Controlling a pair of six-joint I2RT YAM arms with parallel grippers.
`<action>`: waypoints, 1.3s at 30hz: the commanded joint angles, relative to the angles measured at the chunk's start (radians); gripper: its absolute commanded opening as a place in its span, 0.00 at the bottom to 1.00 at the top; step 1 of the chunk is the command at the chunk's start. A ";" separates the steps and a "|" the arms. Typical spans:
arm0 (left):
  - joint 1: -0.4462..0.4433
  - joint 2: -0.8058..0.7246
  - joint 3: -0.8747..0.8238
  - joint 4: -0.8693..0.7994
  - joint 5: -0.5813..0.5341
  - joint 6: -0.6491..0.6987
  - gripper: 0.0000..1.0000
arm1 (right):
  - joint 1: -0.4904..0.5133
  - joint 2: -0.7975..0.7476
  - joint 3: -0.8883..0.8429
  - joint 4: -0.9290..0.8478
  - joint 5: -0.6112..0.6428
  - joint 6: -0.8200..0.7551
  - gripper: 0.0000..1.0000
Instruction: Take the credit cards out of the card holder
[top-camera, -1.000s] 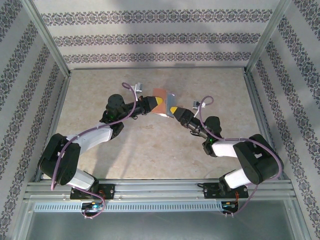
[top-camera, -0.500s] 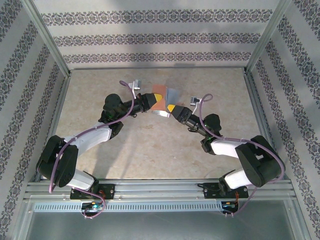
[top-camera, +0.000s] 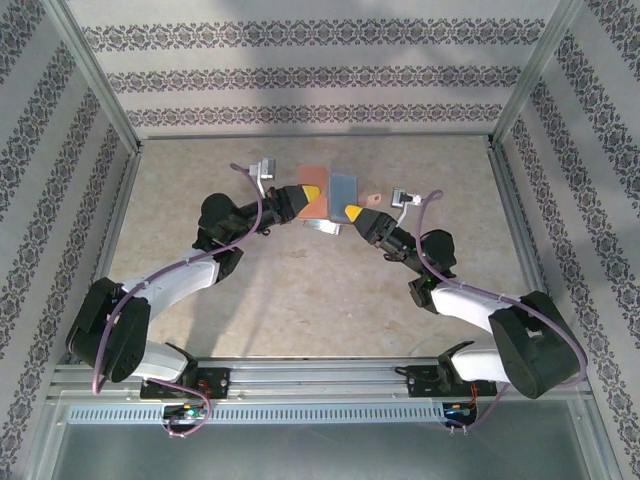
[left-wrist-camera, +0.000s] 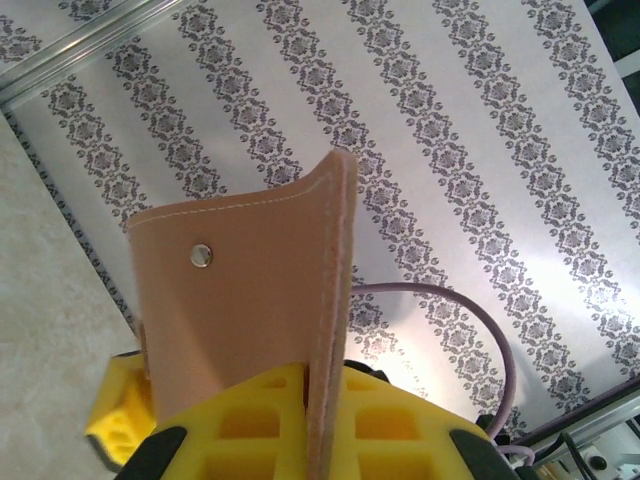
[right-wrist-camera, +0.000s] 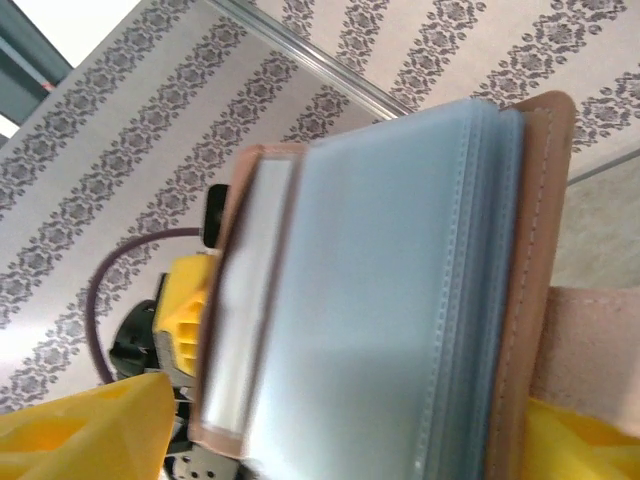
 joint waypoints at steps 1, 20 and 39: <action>0.011 -0.023 -0.022 -0.016 0.001 0.028 0.00 | -0.002 -0.037 0.003 0.061 -0.019 0.004 0.74; 0.016 -0.037 -0.052 -0.130 0.005 0.123 0.00 | -0.031 -0.169 0.006 -0.179 0.013 -0.063 0.56; 0.018 0.014 -0.068 -0.156 -0.013 0.154 0.00 | -0.050 -0.210 0.003 -0.241 0.016 -0.072 0.40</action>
